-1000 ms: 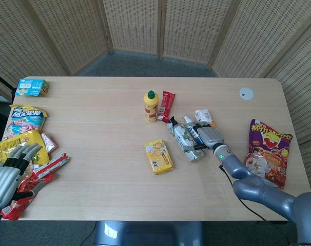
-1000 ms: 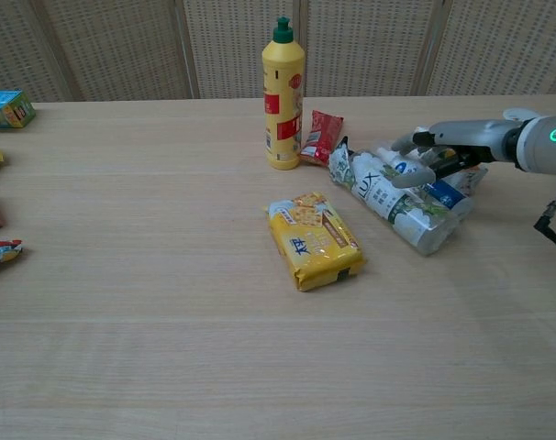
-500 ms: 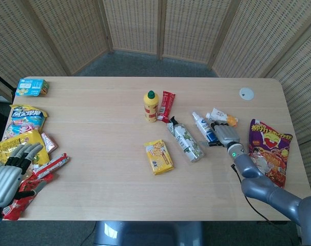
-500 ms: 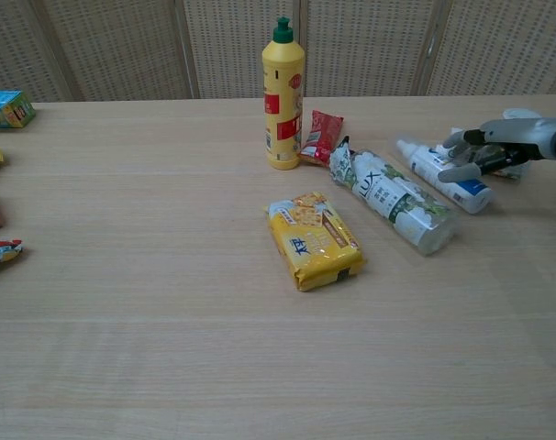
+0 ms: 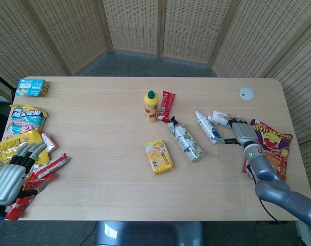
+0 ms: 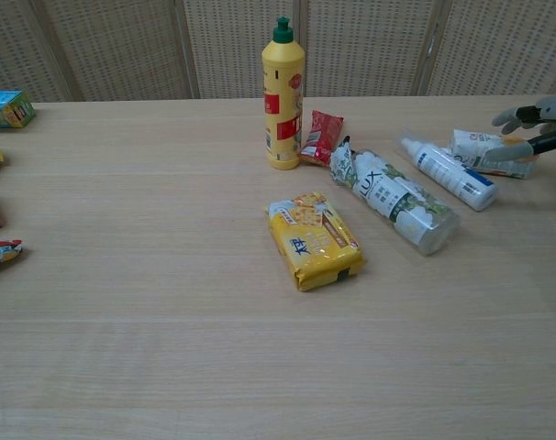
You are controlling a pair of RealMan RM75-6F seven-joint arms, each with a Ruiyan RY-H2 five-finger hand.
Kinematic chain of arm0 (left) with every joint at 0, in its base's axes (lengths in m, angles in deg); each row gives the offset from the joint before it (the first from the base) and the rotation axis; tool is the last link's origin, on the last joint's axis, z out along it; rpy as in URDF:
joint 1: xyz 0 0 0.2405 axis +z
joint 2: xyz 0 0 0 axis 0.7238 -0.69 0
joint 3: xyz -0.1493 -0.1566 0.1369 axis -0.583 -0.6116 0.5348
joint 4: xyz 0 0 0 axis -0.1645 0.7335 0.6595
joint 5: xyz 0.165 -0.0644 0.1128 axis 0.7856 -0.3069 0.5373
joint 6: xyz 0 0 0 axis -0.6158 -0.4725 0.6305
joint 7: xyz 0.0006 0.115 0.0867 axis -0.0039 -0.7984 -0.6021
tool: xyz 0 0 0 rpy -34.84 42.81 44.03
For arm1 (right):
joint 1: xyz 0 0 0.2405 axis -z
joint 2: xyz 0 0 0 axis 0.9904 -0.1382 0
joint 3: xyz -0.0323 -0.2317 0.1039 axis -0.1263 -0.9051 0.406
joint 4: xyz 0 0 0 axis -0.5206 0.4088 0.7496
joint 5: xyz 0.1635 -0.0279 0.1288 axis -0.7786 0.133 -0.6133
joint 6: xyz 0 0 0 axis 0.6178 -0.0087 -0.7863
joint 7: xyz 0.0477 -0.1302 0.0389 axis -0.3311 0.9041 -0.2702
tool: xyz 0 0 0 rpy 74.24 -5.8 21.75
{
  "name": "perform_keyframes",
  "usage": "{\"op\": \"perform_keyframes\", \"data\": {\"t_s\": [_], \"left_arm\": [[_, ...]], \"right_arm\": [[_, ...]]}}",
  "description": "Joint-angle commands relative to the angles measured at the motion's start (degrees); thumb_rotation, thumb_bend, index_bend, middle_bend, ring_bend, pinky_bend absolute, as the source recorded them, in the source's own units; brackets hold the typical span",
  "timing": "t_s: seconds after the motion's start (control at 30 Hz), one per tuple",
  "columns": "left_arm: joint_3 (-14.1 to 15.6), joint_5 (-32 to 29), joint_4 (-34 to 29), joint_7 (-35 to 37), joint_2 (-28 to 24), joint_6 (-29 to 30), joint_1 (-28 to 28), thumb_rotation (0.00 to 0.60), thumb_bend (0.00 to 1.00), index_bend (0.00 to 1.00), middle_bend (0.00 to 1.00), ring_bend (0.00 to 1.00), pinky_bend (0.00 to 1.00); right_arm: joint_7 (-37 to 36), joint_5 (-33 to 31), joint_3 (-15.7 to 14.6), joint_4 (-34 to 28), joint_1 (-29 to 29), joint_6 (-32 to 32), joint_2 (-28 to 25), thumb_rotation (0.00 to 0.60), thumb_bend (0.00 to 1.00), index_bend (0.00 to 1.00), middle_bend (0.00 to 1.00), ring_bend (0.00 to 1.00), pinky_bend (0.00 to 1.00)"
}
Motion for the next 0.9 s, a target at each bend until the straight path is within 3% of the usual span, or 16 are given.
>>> {"op": "perform_keyframes", "data": {"t_s": [0.03,0.27,0.53,0.73,0.9], "left_arm": [[0.04,0.23,0.04,-0.02,0.13,-0.02,-0.09,0.6,0.32,0.0,0.0,0.0,0.0],[0.49,0.37,0.24,0.2,-0.08,0.75,0.53,0.6,0.32,0.0,0.0,0.0,0.0],[1.12,0.44,0.2,0.27,-0.72,1.77,1.55,0.6,0.32,0.0,0.0,0.0,0.0],[1.23,0.4,-0.15,-0.03,-1.02,2.05,1.86,0.6,0.32,0.0,0.0,0.0,0.0],[1.3,0.64,-0.5,-0.45,-1.06,1.99,1.87,0.6,0.32,0.0,0.0,0.0,0.0]], "right_arm": [[0.58,-0.13,0.45,-0.64,0.1,-0.76,-0.21,0.236,0.18,0.0,0.0,0.0,0.0],[1.21,0.04,1.42,2.06,-1.87,0.53,2.11,0.227,0.18,0.0,0.0,0.0,0.0],[-0.18,2.16,1.87,9.5,-3.98,3.25,6.44,0.243,0.21,0.0,0.0,0.0,0.0],[-0.94,4.91,1.6,14.28,-4.58,3.46,8.74,0.433,0.38,0.0,0.0,0.0,0.0],[-1.33,5.91,1.68,17.3,-4.8,3.8,10.11,0.513,0.46,0.0,0.0,0.0,0.0]]}}
